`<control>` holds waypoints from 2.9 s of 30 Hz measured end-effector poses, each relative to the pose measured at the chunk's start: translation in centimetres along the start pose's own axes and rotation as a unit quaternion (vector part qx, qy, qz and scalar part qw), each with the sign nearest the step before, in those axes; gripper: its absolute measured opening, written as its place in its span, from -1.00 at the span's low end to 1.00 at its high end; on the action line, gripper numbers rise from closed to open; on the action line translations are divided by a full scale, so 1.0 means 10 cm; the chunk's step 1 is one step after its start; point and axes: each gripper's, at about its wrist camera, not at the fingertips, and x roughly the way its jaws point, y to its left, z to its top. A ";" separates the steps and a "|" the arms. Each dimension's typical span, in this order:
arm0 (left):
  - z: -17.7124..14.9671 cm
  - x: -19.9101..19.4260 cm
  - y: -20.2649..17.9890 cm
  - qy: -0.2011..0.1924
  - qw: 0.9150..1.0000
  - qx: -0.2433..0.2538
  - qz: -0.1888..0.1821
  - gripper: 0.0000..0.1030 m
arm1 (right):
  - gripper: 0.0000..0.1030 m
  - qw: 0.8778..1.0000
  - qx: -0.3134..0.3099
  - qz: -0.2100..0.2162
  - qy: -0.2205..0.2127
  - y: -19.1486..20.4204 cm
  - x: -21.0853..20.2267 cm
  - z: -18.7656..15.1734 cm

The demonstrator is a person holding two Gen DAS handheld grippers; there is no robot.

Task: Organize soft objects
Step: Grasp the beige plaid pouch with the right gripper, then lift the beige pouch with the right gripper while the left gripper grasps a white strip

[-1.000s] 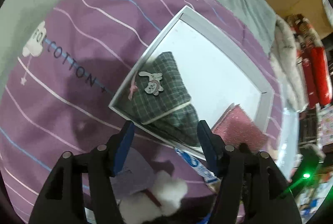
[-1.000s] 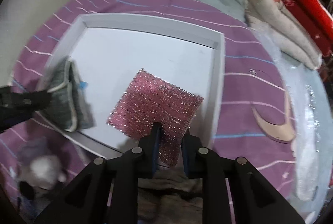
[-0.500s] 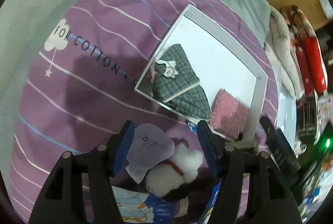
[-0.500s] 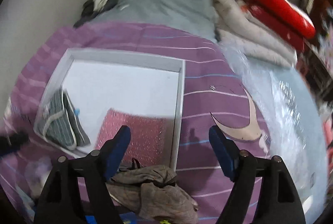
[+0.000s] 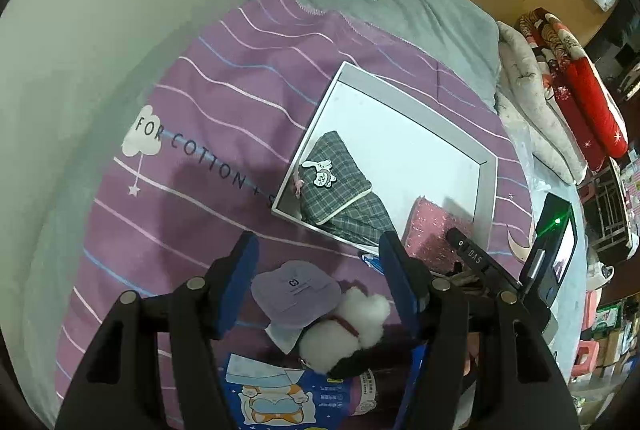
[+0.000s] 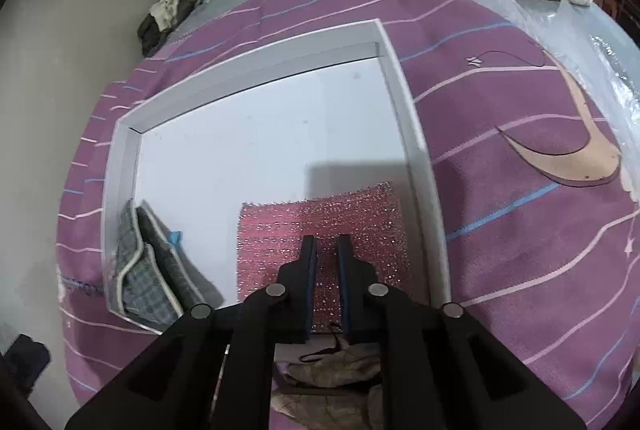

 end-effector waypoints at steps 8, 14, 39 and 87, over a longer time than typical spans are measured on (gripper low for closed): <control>-0.01 -0.07 0.01 -0.010 1.000 0.002 -0.016 0.23 | -0.86 1.000 0.014 -0.008 0.003 -0.09 -0.04 0.00; -0.04 -0.10 -0.05 -0.016 0.999 0.016 -0.030 0.23 | -0.79 0.999 0.035 0.028 0.013 -0.23 -0.30 -0.06; -0.13 0.48 -0.12 0.098 0.985 -0.008 -0.145 0.08 | 0.16 0.999 0.009 0.010 0.033 -0.41 -0.69 -0.16; -0.24 1.18 -0.30 0.199 0.970 -0.077 -0.116 -0.91 | -0.01 0.996 0.046 0.060 0.046 -0.61 -0.53 -0.19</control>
